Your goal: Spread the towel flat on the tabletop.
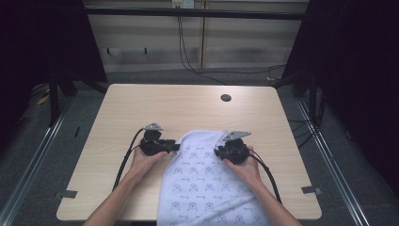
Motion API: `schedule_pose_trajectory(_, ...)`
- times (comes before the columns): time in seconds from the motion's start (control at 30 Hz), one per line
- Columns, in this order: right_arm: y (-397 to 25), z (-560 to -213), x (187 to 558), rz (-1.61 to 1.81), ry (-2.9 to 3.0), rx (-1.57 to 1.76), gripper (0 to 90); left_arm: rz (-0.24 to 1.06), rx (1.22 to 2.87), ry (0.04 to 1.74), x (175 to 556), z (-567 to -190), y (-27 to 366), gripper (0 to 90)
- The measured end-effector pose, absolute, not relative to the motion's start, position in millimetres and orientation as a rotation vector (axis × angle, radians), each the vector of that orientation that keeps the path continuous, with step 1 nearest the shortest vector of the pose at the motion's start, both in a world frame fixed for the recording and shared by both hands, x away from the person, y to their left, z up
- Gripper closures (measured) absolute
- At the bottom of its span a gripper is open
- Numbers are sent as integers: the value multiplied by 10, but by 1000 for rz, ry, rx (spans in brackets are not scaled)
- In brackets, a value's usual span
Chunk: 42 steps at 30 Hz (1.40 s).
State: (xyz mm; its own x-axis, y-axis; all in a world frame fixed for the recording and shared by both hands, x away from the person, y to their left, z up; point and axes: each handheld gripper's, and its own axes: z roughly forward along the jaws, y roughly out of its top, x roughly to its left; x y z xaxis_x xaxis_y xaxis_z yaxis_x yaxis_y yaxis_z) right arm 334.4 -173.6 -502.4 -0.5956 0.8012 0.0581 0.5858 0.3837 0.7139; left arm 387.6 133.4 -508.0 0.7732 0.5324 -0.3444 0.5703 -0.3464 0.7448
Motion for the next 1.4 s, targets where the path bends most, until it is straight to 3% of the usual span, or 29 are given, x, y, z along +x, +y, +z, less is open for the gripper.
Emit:
schedule_pose_trajectory(0.1, -1815, -4997, 3351, 1073, 2346, 1263, 877, -46, 2048, 758, 3776, -5078, 1204, 655)
schedule_pose_trajectory(0.23, -1987, -4843, 3295, 1186, 2295, 1287, 886, -60, 2074, 654, 3623, -5037, 1059, 815)
schedule_pose_trajectory(0.33, -2133, -4714, 3189, 1264, 2263, 1289, 888, -53, 2104, 589, 3446, -4965, 965, 828)
schedule_pose_trajectory(0.4, -2245, -4645, 3092, 1319, 2233, 1296, 887, 19, 2139, 524, 3264, -4879, 917, 828)
schedule_pose_trajectory(0.57, -2530, -4541, 2807, 1387, 2192, 1313, 887, 48, 2079, 425, 2909, -4688, 852, 810)
schedule_pose_trajectory(0.7, -2713, -4540, 2611, 1383, 2172, 1331, 886, -81, 2133, 339, 2789, -4740, 714, 740)
schedule_pose_trajectory(0.83, -2818, -4612, 2562, 1363, 2168, 1366, 886, -138, 2159, 333, 2786, -4804, 663, 682)
schedule_pose_trajectory(1.07, -2793, -4636, 2621, 1369, 2183, 1358, 886, -137, 2068, 493, 3022, -4827, 842, 652)
schedule_pose_trajectory(1.23, -2761, -4628, 2626, 1374, 2189, 1344, 885, -149, 2071, 501, 3041, -4870, 770, 564)
schedule_pose_trajectory(1.37, -2744, -4628, 2629, 1389, 2203, 1329, 885, -107, 2154, 509, 3002, -4931, 611, 590)
schedule_pose_trajectory(1.4, -2741, -4632, 2628, 1390, 2206, 1331, 885, -118, 2160, 511, 3007, -4969, 560, 632)
